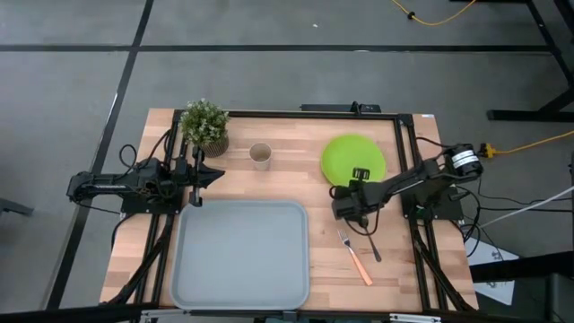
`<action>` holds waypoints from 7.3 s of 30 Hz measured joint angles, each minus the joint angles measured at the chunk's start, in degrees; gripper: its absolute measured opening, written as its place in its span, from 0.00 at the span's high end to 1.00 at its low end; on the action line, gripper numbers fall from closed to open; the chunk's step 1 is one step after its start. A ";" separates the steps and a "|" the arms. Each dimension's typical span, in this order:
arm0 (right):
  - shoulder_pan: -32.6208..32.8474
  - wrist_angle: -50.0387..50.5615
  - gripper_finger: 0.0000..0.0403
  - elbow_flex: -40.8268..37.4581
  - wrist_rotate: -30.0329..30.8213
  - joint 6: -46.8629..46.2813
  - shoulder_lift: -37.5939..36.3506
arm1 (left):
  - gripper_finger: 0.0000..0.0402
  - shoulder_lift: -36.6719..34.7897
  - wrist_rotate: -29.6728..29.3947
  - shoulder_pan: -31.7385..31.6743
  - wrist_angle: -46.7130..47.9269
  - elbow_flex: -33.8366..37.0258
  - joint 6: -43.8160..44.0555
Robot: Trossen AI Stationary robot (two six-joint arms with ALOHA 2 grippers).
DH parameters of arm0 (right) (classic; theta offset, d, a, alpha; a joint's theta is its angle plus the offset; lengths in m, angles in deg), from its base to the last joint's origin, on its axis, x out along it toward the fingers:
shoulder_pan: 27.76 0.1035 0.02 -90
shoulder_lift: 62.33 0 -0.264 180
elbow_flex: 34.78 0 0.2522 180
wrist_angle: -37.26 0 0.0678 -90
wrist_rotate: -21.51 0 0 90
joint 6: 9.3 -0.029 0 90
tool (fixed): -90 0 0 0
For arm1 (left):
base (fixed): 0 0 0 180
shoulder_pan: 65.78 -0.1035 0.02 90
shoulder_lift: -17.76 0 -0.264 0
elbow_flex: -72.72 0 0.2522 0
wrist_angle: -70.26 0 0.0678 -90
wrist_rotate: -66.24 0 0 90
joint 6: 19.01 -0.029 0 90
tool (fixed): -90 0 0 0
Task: Pick and place plate/cup/fork/spoon on tray
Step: Put the light green plate on the serving tray, then put the light brown cup on the serving tray
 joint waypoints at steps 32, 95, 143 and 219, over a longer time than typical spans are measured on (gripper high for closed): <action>16.03 -4.41 0.99 25.03 9.68 16.82 1.02 | 1.00 0.00 0.04 0.02 0.00 0.00 3.47; 18.59 -40.26 0.89 51.76 -15.12 37.90 35.84 | 1.00 0.00 0.04 0.02 0.04 0.00 3.45; 9.52 -31.13 0.88 51.72 -16.28 22.95 24.55 | 1.00 -0.02 0.04 0.01 0.02 -0.01 3.43; -30.37 6.46 0.77 80.50 -31.37 41.18 33.66 | 1.00 -0.02 0.04 0.02 1.02 -0.02 1.99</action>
